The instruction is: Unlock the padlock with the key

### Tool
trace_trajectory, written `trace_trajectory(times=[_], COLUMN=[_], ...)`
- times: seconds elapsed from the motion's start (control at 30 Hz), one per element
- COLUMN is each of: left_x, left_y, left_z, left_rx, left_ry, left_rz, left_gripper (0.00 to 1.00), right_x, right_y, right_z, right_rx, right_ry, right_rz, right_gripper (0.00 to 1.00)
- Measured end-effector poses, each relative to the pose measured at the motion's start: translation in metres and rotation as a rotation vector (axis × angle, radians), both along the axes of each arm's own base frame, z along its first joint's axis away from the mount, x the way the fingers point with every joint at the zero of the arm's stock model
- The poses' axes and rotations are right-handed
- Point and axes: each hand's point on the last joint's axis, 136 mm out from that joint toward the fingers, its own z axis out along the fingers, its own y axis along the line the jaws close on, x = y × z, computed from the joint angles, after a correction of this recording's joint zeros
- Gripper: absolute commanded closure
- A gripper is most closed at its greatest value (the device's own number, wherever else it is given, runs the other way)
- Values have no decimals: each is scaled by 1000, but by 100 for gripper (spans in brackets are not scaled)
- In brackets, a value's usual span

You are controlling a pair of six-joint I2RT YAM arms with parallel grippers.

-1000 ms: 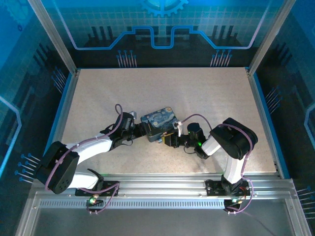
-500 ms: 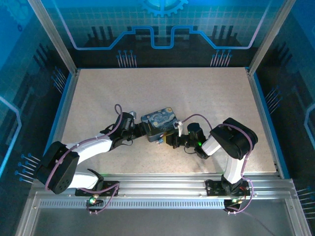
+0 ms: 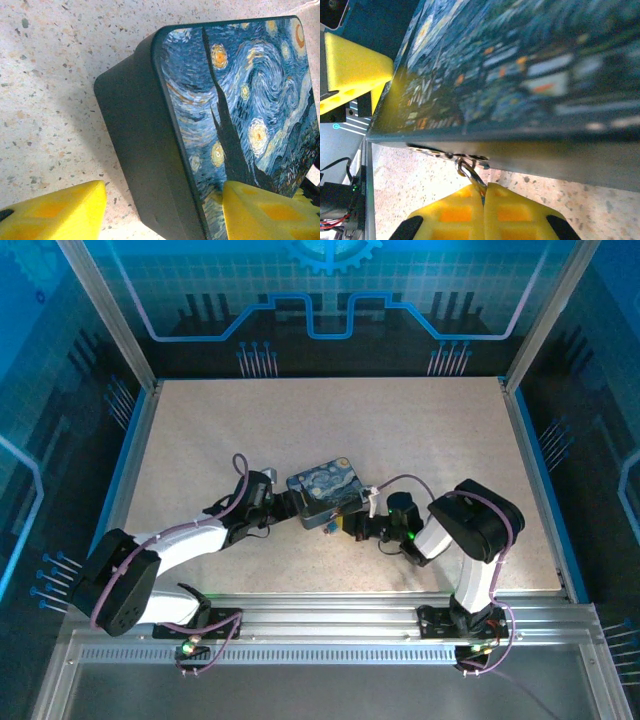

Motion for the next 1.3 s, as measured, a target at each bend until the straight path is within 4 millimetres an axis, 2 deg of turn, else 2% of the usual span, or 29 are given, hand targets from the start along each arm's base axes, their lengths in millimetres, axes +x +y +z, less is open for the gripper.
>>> trace_trajectory(times=[0.67,0.87,1.07,1.17,1.3], left_x=[-1,-2,-13,-18,-22], left_y=[-2,-1,3,6,9], left_z=[-1,-1,1,7,27], left_rx=[-23,-18,-9,-10,-28], left_ry=[-8,-7,10,9,-34], left_rz=[11,14,11,10,13], left_gripper=[34,31,26,24,17], right_x=[4,9,11,8,1], right_y=[-10,-22,-30,-34,-38], right_z=[6,11,16,21,32], right_rx=[68,66,51,39,16], right_ry=[88,78,72,59,31], right_rz=[-79,-129,-156,-155,-140], right_gripper=[93,93,92,92,91])
